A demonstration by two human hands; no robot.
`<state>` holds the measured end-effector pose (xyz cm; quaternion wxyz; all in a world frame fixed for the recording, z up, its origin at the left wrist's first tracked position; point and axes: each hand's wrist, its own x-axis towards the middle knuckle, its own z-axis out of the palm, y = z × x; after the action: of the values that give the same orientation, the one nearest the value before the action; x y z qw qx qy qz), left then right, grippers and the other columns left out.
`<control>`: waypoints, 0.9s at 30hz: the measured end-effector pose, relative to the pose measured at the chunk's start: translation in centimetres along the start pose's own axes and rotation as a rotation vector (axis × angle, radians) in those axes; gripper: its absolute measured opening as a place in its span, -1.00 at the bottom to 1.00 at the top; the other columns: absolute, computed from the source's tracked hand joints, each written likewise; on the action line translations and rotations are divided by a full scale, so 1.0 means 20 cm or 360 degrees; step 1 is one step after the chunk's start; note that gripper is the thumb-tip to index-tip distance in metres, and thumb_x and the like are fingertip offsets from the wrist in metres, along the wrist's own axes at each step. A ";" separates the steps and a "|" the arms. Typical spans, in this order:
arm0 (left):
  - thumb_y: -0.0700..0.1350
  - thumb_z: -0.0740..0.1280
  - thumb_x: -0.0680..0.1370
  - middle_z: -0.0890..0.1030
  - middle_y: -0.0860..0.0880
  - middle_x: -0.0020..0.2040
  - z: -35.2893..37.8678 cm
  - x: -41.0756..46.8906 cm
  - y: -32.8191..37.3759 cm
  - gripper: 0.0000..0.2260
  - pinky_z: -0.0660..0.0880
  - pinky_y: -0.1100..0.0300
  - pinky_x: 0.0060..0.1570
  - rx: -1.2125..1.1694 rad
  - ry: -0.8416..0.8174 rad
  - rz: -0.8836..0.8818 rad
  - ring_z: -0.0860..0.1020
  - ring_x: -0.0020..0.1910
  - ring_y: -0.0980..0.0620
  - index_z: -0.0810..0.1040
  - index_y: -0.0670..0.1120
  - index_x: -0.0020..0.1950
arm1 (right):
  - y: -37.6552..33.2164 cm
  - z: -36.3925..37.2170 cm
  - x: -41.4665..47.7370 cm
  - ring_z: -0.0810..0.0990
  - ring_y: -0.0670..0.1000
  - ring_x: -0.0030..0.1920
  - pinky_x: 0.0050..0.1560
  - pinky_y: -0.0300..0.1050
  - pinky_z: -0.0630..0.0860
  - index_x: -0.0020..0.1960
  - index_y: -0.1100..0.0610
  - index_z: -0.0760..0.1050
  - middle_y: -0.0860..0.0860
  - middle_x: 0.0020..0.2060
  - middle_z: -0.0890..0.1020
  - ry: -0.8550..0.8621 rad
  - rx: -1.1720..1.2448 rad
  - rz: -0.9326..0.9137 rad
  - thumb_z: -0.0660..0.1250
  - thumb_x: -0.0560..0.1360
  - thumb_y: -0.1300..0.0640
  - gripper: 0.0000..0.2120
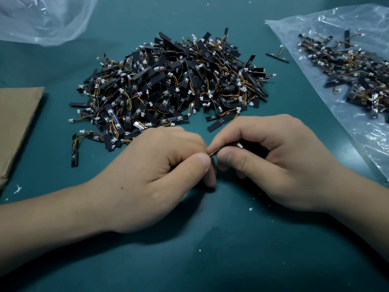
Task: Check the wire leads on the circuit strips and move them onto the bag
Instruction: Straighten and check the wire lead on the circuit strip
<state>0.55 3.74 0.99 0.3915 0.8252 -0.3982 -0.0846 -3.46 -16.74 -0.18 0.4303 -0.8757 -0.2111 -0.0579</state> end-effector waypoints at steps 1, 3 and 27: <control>-0.15 0.23 0.53 0.59 -0.21 -0.31 0.00 0.00 0.00 -0.71 0.40 -0.13 -0.18 0.0006 -0.0004 0.0008 0.53 -0.26 -0.27 0.61 -0.32 -0.23 | 0.00 0.00 0.00 0.60 -0.23 -0.24 -0.16 -0.47 0.39 0.08 0.02 0.64 -0.31 -0.24 0.59 0.0006 -0.0007 -0.0003 0.37 0.61 0.16 -0.89; -0.17 0.24 0.52 0.59 -0.20 -0.31 0.00 0.01 0.01 -0.73 0.38 -0.12 -0.17 0.0029 -0.0033 0.0039 0.53 -0.26 -0.26 0.61 -0.31 -0.24 | -0.01 0.01 0.00 0.61 -0.13 -0.24 -0.18 -0.39 0.45 0.15 -0.03 0.59 -0.25 -0.20 0.60 0.0097 0.0001 -0.0028 0.39 0.60 0.17 -0.83; -0.06 0.35 0.59 0.53 0.00 -0.38 -0.01 0.01 -0.08 -0.85 0.42 0.19 -0.42 -0.0589 0.0160 -0.0055 0.48 -0.43 0.02 0.56 -0.14 -0.07 | 0.00 0.01 0.02 0.59 -0.08 -0.05 -0.03 -0.31 0.44 -0.01 0.05 0.55 0.00 -0.03 0.64 0.0188 -0.0016 -0.0147 0.42 0.58 0.23 -0.89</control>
<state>1.82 4.31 0.05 0.5545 0.7490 -0.3416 -0.1216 -3.19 -16.48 -0.15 0.4346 -0.8622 -0.2254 -0.1302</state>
